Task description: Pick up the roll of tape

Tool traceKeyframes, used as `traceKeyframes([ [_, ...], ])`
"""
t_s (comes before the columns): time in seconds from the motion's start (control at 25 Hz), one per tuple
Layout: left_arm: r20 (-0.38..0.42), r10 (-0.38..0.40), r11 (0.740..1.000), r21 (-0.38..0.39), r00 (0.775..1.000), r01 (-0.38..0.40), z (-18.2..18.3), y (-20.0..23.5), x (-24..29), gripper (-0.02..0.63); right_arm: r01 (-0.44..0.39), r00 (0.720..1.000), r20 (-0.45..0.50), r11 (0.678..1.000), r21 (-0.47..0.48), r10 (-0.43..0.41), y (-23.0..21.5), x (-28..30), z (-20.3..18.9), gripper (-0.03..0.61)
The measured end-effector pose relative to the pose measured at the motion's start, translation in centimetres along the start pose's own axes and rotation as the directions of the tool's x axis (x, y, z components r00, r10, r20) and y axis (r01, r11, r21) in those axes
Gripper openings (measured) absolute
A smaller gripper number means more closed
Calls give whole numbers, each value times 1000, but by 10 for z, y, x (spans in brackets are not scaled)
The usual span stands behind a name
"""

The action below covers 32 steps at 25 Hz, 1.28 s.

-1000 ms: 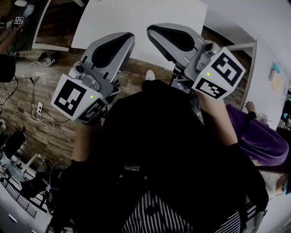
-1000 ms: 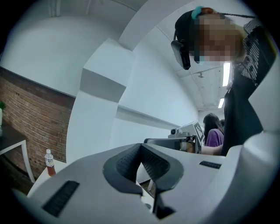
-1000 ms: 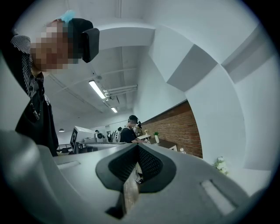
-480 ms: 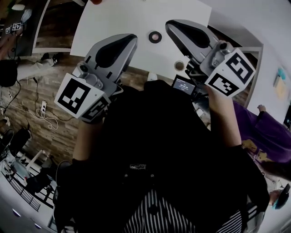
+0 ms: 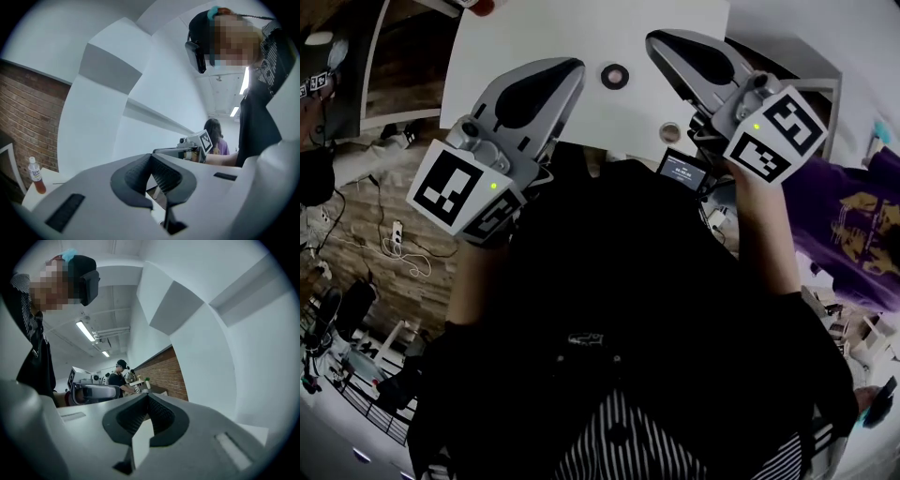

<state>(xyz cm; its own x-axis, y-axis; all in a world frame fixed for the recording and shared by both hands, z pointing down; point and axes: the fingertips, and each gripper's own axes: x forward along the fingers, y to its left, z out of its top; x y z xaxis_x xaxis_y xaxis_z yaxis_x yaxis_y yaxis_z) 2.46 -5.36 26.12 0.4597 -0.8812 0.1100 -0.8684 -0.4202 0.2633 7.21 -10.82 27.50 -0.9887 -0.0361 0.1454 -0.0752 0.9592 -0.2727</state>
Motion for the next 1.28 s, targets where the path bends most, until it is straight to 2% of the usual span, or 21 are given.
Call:
traceKeyframes([
  [0.12, -9, -80, 996, 33, 997, 80, 8, -18, 18, 8, 86, 996, 6, 996, -17, -86, -8, -26, -3, 3],
  [0.24, -25, -143, 987, 63, 989, 145, -1, -35, 42, 8, 137, 990, 41, 990, 27, -138, -21, -60, -18, 3],
  [0.36, -24, -160, 984, 76, 987, 161, -8, -39, 55, 8, 163, 985, 53, 986, 31, -165, -30, -69, -32, 3],
  [0.56, -40, -165, 985, 49, 986, 166, -14, -30, 56, 8, 174, 984, 35, 984, 40, -175, -35, -58, -39, 3],
  [0.68, -54, -155, 986, 47, 986, 158, -16, -31, 66, 8, 169, 985, 9, 985, 42, -170, -48, -63, -46, 2],
  [0.88, -76, -122, 991, 44, 990, 126, -40, -38, 71, 8, 175, 984, -56, 983, 53, -172, -69, -76, -95, 18],
  [1.04, -73, -75, 997, 20, 994, 77, -34, -22, 57, 8, 183, 977, -122, 981, 65, -174, -83, -62, -109, 43],
  [1.28, -73, -8, 1000, 3, 997, 9, -49, -23, 42, 8, 158, 966, -221, 984, 84, -137, -92, -56, -156, 127],
])
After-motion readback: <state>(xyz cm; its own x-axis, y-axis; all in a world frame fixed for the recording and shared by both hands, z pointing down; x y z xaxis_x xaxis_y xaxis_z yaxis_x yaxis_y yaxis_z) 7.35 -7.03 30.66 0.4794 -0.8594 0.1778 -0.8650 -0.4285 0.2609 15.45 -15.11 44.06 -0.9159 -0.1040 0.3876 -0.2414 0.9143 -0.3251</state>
